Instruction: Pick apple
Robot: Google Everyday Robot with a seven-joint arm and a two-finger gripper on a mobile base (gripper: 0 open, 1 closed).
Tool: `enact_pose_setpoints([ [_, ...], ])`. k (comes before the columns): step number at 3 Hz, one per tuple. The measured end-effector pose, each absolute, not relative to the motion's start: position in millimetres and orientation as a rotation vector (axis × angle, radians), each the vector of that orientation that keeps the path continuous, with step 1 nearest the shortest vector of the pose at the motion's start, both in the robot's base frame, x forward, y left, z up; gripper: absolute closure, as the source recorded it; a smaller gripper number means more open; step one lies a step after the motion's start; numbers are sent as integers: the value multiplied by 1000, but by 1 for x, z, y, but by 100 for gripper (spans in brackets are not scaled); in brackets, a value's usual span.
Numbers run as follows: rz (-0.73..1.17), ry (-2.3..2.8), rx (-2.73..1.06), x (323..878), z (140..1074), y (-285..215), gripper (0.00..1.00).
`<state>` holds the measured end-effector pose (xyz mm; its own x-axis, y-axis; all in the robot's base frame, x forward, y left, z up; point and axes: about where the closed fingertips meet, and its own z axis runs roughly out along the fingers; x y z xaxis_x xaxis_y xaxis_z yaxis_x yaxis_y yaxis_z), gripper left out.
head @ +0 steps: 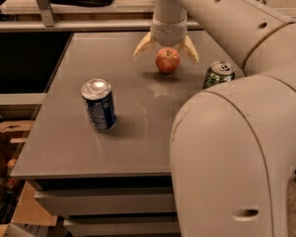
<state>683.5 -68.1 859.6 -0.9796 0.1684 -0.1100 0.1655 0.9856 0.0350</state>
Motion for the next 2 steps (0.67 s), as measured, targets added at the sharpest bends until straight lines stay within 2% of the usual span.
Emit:
enact_pose_setpoints([
  [2,27,2962,302,689,859,-81,0],
])
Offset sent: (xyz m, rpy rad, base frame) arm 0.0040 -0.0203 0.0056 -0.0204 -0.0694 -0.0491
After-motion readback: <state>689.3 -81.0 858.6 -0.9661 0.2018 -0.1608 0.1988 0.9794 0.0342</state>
